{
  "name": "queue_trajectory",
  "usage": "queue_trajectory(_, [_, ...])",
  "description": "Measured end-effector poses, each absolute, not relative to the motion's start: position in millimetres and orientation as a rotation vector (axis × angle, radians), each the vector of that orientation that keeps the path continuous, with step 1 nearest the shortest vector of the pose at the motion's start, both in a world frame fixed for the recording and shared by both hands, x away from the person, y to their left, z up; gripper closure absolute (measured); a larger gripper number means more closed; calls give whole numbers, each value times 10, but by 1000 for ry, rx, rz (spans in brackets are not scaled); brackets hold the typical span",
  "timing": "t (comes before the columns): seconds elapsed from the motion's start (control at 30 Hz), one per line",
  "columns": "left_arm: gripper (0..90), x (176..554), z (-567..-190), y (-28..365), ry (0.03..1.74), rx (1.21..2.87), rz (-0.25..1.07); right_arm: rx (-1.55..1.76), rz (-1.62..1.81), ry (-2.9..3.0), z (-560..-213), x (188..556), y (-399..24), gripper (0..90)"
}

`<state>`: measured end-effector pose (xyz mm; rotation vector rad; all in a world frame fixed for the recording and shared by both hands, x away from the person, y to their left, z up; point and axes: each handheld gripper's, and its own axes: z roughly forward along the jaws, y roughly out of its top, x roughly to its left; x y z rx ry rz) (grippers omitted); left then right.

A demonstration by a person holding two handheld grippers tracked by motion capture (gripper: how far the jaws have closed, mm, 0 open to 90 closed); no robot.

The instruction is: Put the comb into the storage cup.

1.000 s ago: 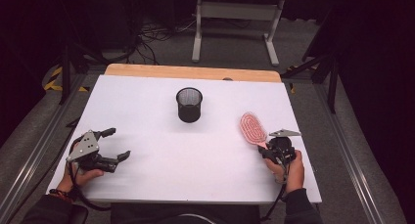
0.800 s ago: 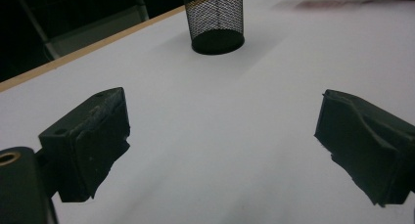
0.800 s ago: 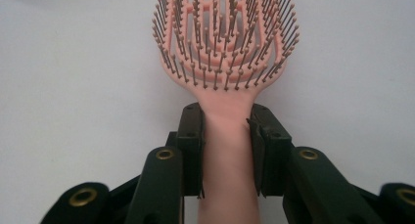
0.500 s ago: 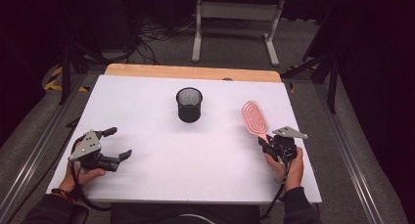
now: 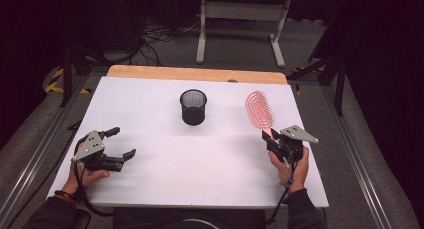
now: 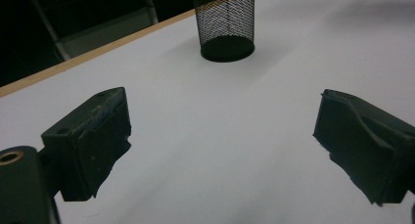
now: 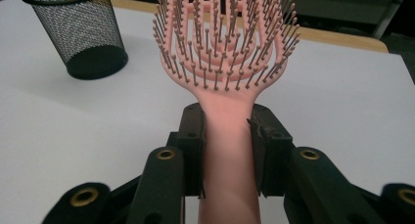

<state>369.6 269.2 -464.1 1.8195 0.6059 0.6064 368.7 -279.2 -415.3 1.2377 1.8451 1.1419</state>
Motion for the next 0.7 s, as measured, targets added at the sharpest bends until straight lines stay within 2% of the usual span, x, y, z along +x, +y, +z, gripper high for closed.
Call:
queue_trajectory(0.43, [91,3825,-4522,2625,612,1778,581,1142,1200,1812,-4019,3722,-2565,693])
queue_trajectory(0.7, [95,3926,-4421,2451,586,1762,536,1082,1236,1808,-3987,3727,-2397,693])
